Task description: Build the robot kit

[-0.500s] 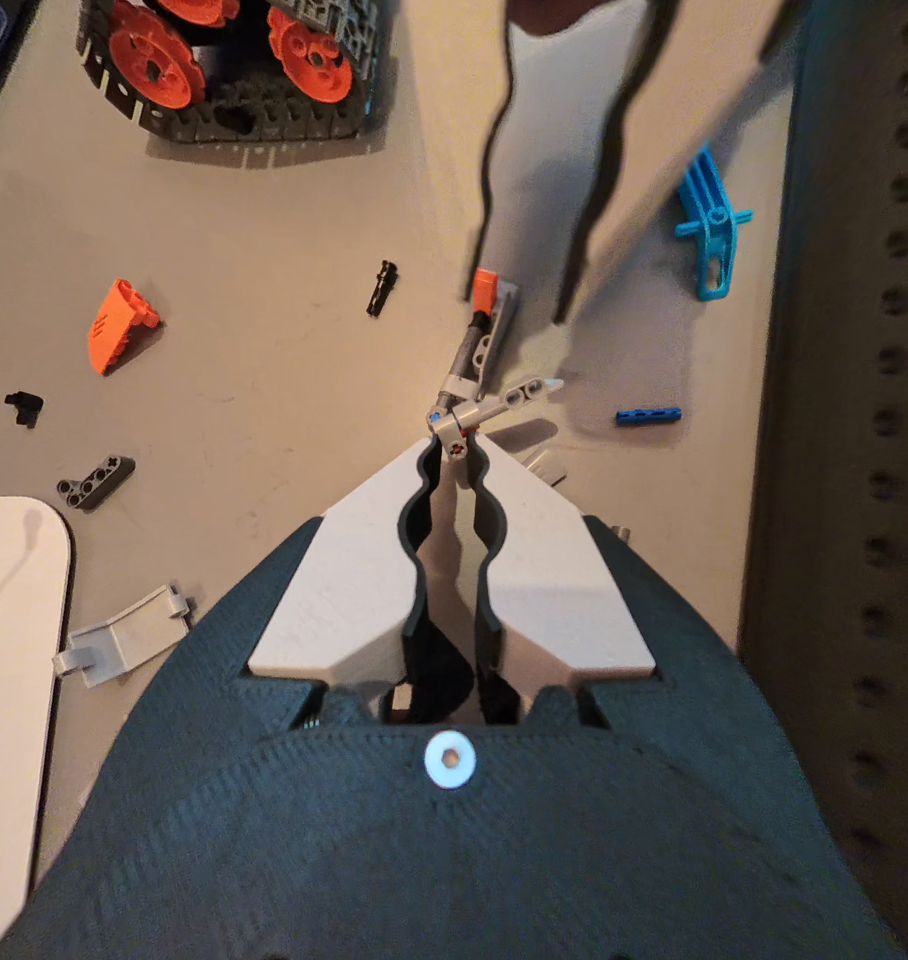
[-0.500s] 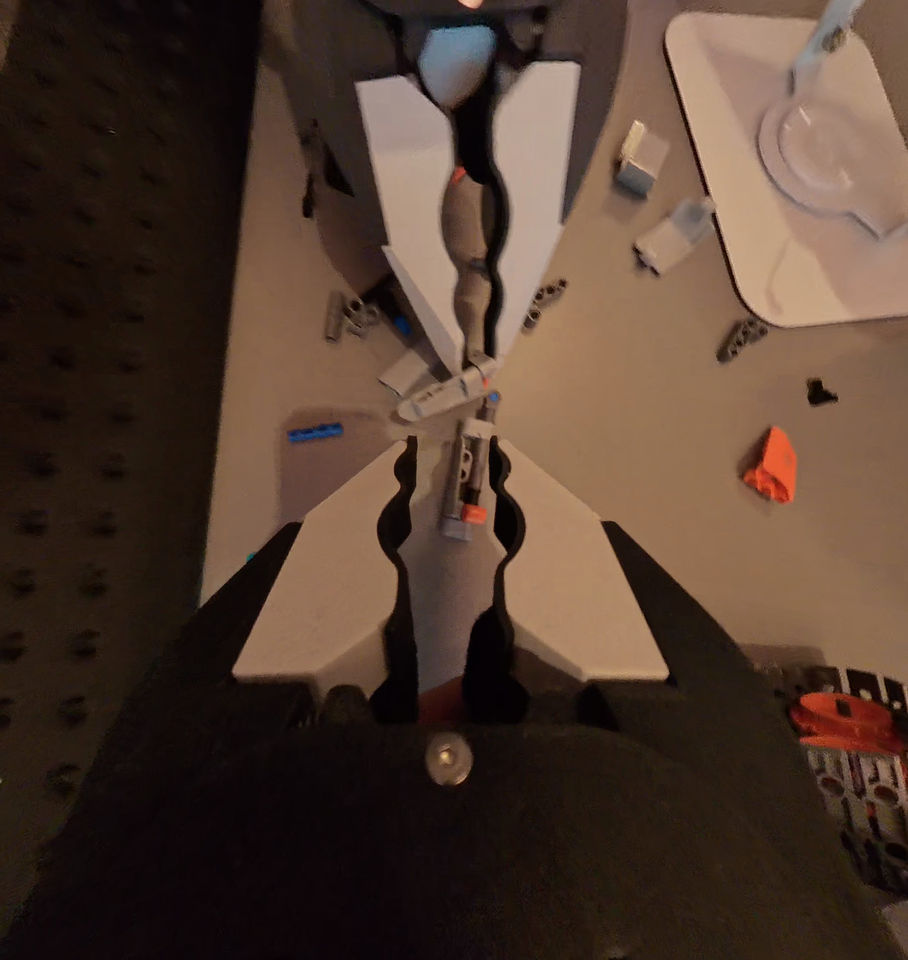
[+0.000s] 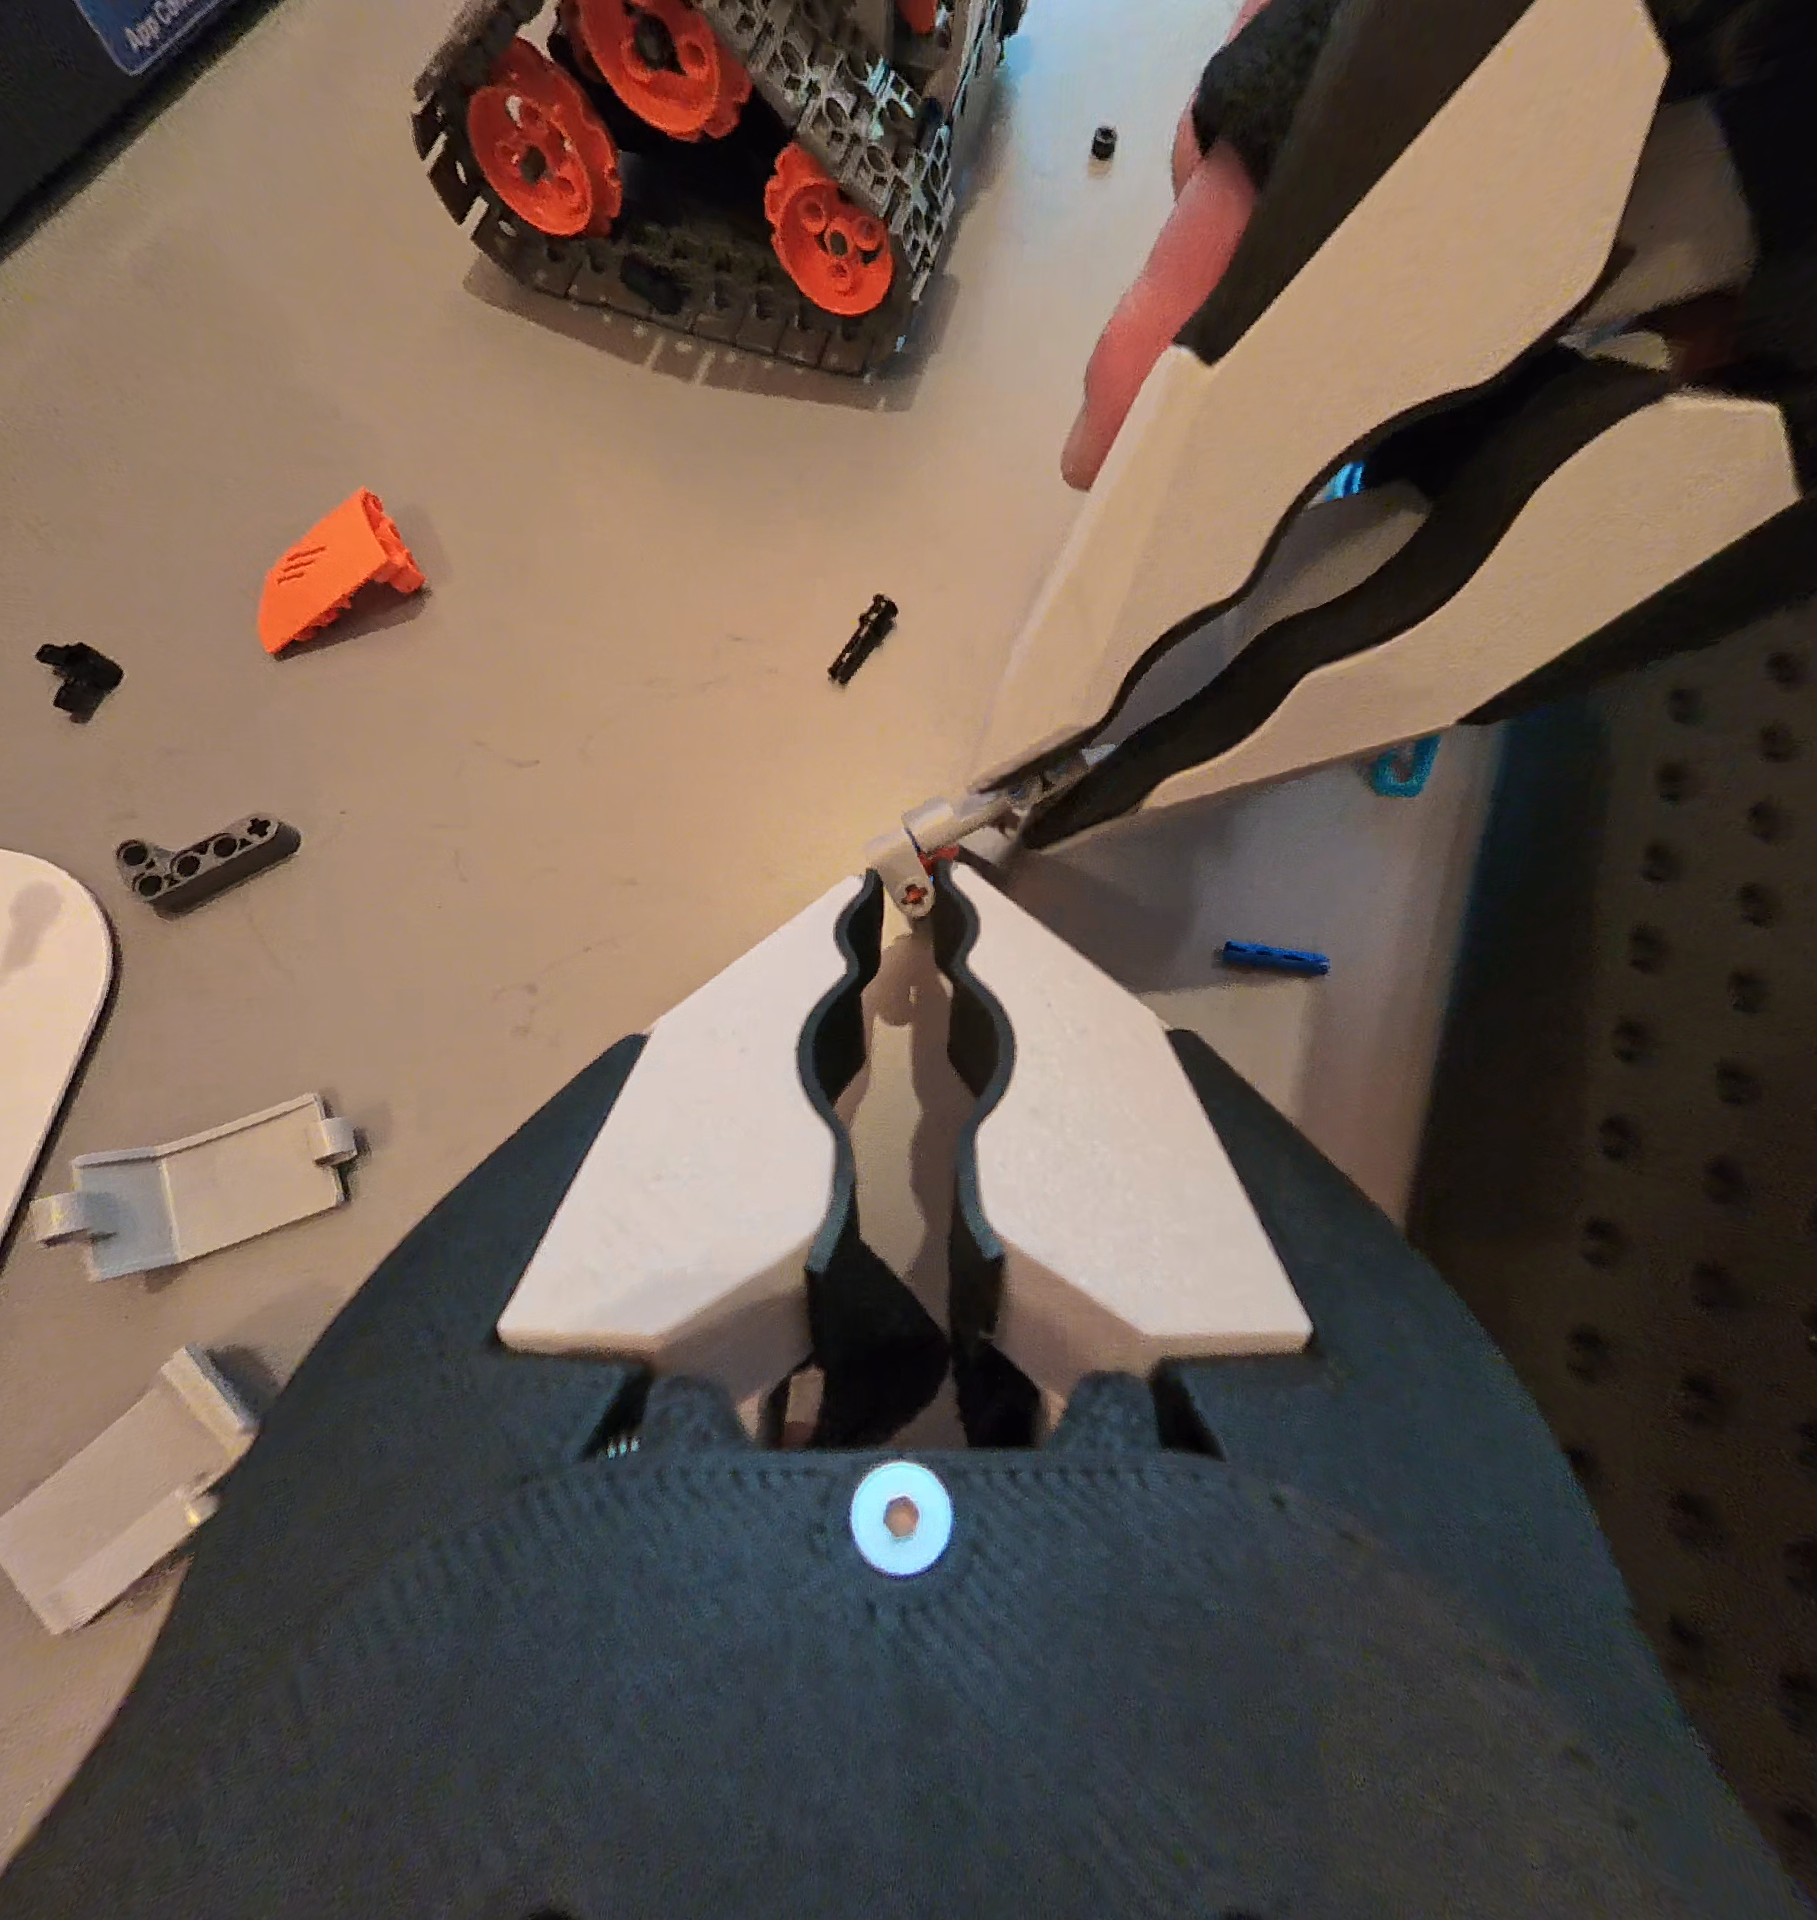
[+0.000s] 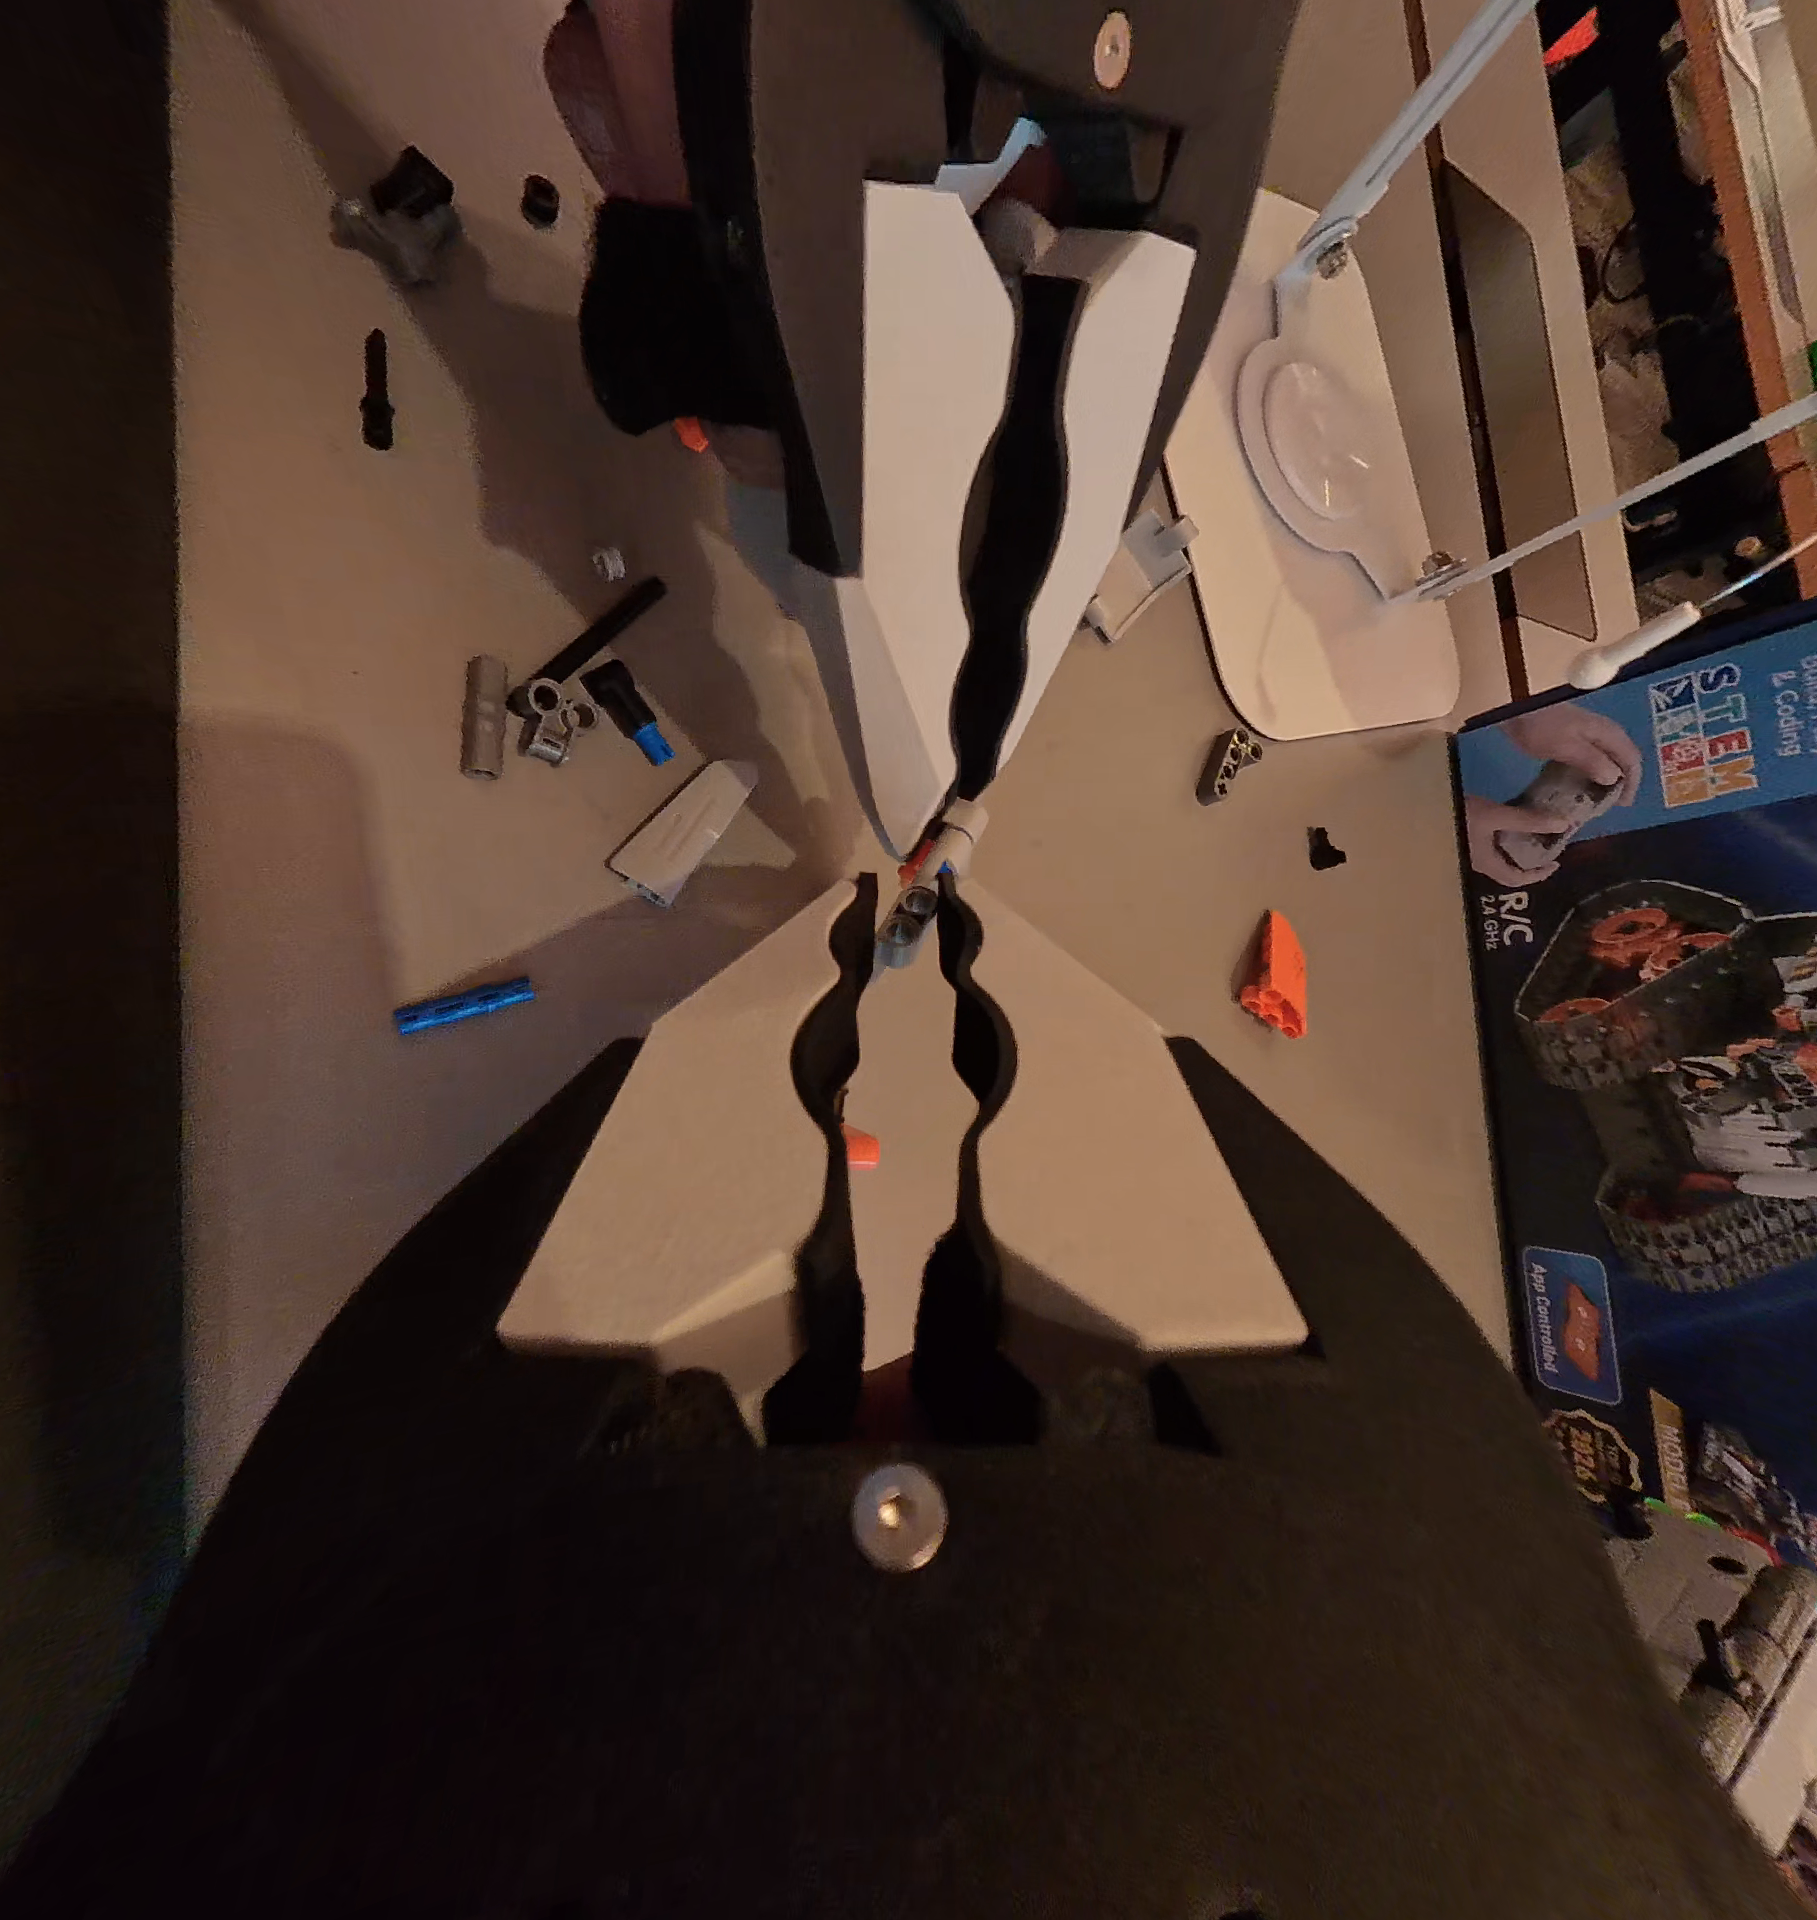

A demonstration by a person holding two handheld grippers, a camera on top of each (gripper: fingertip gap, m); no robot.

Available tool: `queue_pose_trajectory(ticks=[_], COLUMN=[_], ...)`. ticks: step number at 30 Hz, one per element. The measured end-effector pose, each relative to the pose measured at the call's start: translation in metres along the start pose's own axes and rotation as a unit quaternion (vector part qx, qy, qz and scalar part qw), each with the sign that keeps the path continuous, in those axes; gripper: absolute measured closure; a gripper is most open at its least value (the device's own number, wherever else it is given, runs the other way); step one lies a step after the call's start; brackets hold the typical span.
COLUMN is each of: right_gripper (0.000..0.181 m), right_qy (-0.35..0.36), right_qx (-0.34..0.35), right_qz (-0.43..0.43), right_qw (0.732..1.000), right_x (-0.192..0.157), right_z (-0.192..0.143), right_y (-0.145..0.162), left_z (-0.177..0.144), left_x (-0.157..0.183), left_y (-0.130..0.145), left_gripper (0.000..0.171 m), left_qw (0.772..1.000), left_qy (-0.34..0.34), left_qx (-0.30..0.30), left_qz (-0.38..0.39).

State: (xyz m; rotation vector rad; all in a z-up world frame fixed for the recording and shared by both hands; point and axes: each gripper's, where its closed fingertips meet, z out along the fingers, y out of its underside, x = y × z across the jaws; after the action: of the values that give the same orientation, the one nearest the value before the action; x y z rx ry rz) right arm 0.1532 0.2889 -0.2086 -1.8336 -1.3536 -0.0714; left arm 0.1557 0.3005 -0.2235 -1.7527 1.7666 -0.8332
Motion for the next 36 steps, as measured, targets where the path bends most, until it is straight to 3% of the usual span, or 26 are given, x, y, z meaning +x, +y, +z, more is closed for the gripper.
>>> queue_pose_trajectory(ticks=[10,15,19,28,31,36], right_gripper=[0.177,0.178,0.177,0.177,0.165,0.149], right_qy=[-0.068,-0.11,-0.128,-0.151,-0.139,-0.151], right_qx=[0.08,0.111,0.118,0.131,0.114,0.023], right_qz=[0.11,0.162,0.163,0.174,0.182,0.143], right_qw=[0.988,0.974,0.971,0.964,0.967,0.978], right_x=[0.015,0.018,0.015,0.011,0.015,-0.004], right_z=[-0.015,-0.018,-0.018,-0.019,-0.018,-0.016], right_y=[-0.001,0.003,0.002,-0.001,0.006,0.04], left_z=[-0.005,-0.007,-0.008,-0.006,-0.006,-0.004], left_x=[0.005,-0.001,0.008,0.014,0.008,0.004], left_y=[-0.009,-0.012,-0.021,-0.018,-0.014,-0.007], left_gripper=[0.16,0.143,0.15,0.156,0.157,0.157], left_qw=[0.998,0.993,0.988,0.985,0.986,0.988], left_qy=[0.008,-0.026,-0.009,0.003,0.0,0.005], left_qx=[0.03,0.044,0.074,0.071,0.06,0.041], left_qz=[0.052,0.11,0.135,0.16,0.153,0.151])
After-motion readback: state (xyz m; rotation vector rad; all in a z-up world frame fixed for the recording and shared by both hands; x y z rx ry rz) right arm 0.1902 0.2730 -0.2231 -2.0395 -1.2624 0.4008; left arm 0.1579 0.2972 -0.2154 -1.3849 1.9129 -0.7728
